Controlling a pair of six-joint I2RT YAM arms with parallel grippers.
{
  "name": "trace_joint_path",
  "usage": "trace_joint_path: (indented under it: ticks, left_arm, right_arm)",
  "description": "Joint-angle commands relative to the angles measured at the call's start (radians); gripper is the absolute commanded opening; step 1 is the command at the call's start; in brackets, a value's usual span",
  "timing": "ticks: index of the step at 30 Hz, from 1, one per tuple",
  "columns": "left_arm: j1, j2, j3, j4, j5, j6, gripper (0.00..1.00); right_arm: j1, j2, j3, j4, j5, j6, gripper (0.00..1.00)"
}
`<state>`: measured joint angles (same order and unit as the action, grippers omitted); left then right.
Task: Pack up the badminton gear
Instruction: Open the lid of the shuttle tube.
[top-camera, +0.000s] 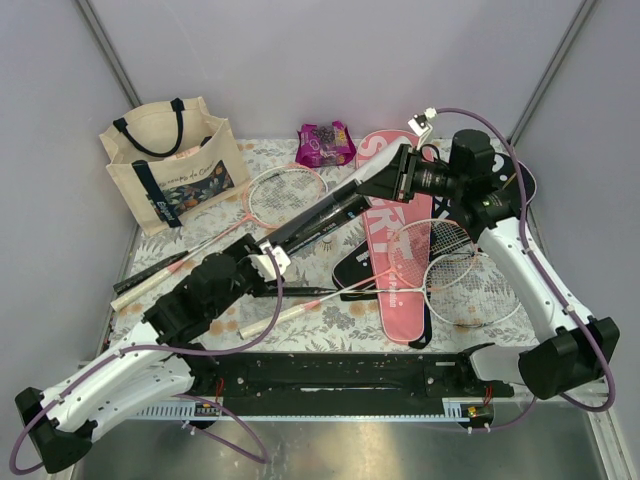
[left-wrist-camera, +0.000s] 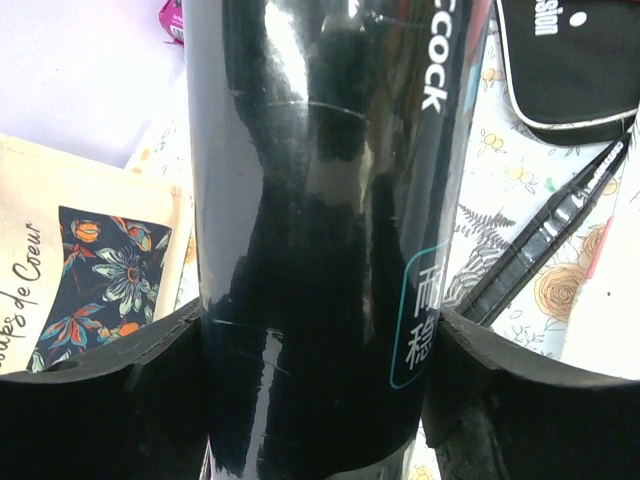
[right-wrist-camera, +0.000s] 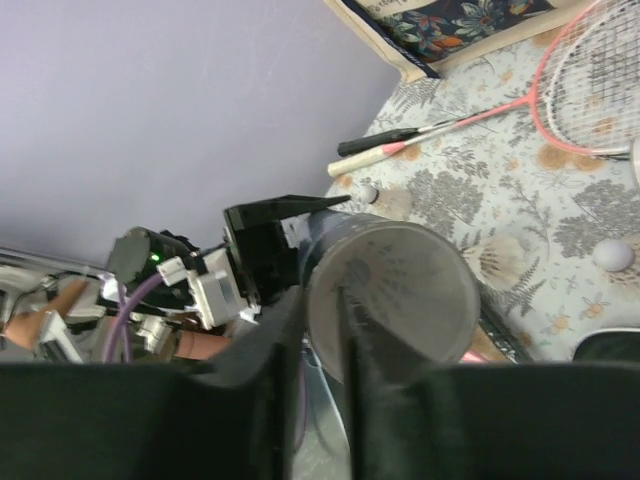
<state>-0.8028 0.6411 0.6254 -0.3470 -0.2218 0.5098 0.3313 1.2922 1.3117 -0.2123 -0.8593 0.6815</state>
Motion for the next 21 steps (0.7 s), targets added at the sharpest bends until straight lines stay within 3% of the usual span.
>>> trace_joint_path:
  ticks: [1, 3, 12, 21]
  left_arm:
    - [-0.001, -0.008, 0.007, 0.117, 0.001, -0.016, 0.43]
    - [-0.001, -0.001, 0.007, 0.105, -0.025, -0.024, 0.41]
    - [-0.001, -0.032, -0.063, 0.158, -0.077, -0.027, 0.4]
    - [0.002, -0.04, -0.052, 0.138, -0.114, -0.031, 0.4]
  right_arm:
    - [0.003, 0.012, -0.031, 0.149, -0.113, 0.076, 0.07]
    - [0.002, 0.01, -0.026, 0.172, -0.113, 0.087, 0.0]
    - [-0.17, 0.015, 0.052, 0.301, -0.112, 0.219, 0.0]
    - [-0.245, 0.062, 0.054, 0.35, -0.152, 0.244, 0.0]
